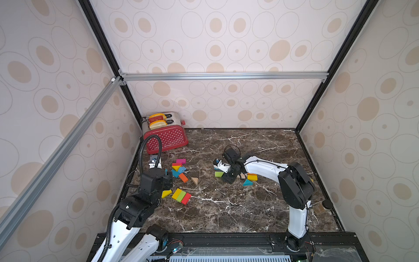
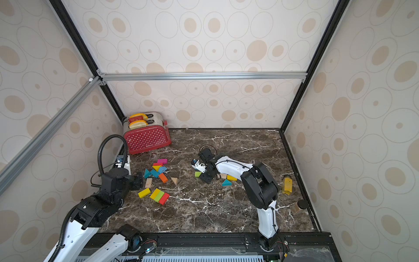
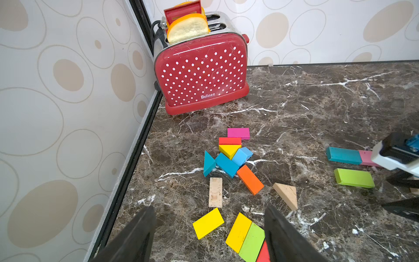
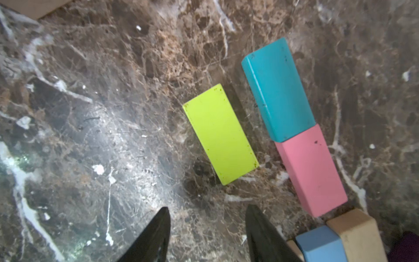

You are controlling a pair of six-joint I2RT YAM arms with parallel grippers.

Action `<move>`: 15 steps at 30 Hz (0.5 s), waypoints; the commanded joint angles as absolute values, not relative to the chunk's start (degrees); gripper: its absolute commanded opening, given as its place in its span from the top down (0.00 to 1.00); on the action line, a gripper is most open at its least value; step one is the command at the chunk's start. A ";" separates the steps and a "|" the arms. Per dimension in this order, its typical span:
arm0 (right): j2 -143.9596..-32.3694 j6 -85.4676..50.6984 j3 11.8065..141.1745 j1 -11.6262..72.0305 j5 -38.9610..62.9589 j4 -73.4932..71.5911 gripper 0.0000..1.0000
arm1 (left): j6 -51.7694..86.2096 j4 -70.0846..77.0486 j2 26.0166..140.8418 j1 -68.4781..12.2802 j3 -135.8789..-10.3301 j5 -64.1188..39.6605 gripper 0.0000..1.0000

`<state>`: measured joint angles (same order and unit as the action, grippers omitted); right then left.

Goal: Assemble a piece of candy with building blocks
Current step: Assemble the building block at the center of the board.

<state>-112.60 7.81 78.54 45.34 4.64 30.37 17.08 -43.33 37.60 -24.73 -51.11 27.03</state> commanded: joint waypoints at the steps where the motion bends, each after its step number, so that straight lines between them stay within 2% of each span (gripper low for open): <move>1: -115.29 3.76 80.79 45.38 5.28 31.61 0.42 | 16.57 -42.76 37.51 -24.27 -51.42 27.02 0.23; 10: -118.27 -4.62 83.38 45.57 4.26 32.32 0.44 | 16.52 -42.68 37.53 -24.30 -51.42 26.72 0.23; 15: -119.60 -8.47 84.34 45.69 4.12 32.68 0.49 | 16.59 -42.73 37.62 -24.28 -51.46 26.50 0.24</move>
<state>-117.58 -4.54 83.00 45.34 4.36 31.05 17.08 -43.33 37.60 -24.73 -51.11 26.79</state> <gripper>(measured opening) 0.517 0.764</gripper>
